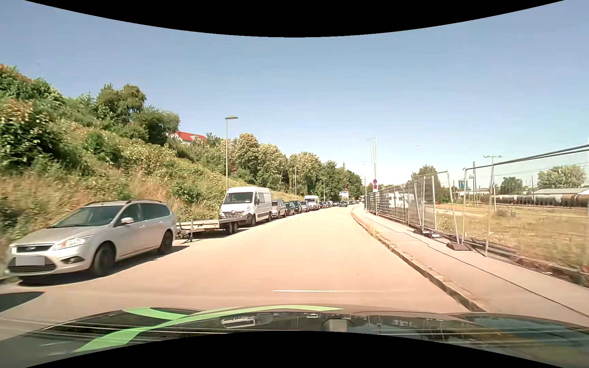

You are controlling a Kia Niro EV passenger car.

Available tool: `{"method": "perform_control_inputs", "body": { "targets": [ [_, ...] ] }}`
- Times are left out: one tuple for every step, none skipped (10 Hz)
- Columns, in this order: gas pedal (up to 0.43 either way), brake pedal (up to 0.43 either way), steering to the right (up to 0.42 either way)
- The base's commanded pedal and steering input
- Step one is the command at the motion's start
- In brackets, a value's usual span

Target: Follow the waypoints while adhering to traffic rules and regulations

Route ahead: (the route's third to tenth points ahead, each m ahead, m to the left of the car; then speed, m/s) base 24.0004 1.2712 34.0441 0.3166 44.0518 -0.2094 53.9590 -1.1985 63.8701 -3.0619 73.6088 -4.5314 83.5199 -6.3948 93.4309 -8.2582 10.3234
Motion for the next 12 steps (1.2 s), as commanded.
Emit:
{"method": "perform_control_inputs", "body": {
  "targets": [
    [0.169, 0.000, 0.029],
    [0.169, 0.000, 0.026],
    [0.157, 0.000, 0.020],
    [0.138, 0.000, 0.019],
    [0.138, 0.000, 0.019],
    [0.138, 0.000, 0.019],
    [0.138, 0.000, 0.019],
    [0.067, 0.000, 0.019],
    [0.047, 0.000, 0.019],
    [0.047, 0.000, 0.019],
    [0.059, 0.000, 0.019],
    [0.059, 0.000, 0.019]
  ]
}}
